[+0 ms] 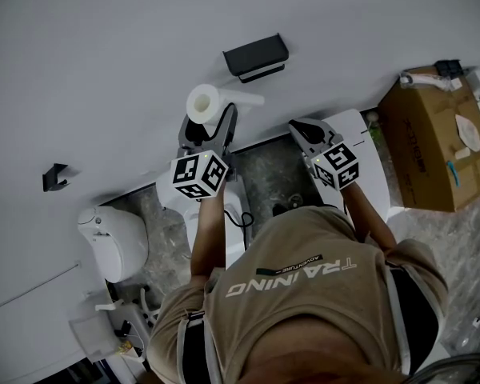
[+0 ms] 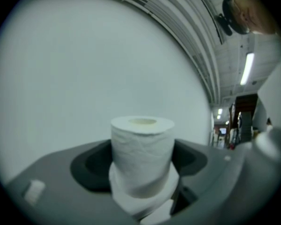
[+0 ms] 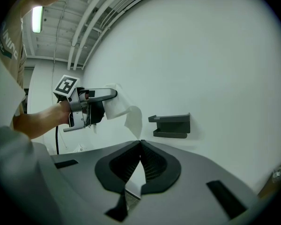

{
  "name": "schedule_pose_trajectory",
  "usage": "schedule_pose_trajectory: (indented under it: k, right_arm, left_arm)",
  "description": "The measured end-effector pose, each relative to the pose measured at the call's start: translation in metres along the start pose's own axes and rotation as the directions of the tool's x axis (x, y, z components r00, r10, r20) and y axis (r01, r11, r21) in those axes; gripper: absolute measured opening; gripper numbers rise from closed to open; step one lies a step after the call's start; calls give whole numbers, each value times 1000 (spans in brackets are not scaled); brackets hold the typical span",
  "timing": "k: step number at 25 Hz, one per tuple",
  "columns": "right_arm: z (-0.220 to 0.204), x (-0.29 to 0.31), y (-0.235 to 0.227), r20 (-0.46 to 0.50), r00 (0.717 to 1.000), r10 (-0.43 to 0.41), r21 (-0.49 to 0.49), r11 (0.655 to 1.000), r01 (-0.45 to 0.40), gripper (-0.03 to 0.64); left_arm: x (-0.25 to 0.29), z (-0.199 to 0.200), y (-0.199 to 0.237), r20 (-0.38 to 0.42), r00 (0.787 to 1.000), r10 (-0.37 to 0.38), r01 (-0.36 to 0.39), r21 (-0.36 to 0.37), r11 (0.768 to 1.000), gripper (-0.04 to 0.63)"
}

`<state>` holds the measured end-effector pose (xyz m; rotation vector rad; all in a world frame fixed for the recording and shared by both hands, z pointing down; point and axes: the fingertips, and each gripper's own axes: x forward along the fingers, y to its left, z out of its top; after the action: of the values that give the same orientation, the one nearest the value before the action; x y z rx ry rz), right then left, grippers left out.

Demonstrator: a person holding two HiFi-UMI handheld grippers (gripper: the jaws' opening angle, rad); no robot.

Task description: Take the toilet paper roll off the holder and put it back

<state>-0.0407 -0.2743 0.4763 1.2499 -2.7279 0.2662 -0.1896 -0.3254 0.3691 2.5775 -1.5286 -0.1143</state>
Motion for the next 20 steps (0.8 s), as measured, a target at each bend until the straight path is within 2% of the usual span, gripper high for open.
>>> schedule_pose_trajectory:
  k: [11, 20]
  right_arm:
    - [-4, -6, -23, -4, 999, -51, 23, 998, 51, 12]
    - [-1, -10, -52, 2, 995, -95, 38, 995, 95, 11]
  left_arm:
    - [37, 1, -11, -20, 998, -56, 56, 22, 998, 385]
    - [97, 26, -19, -9, 994, -106, 106, 72, 992, 385]
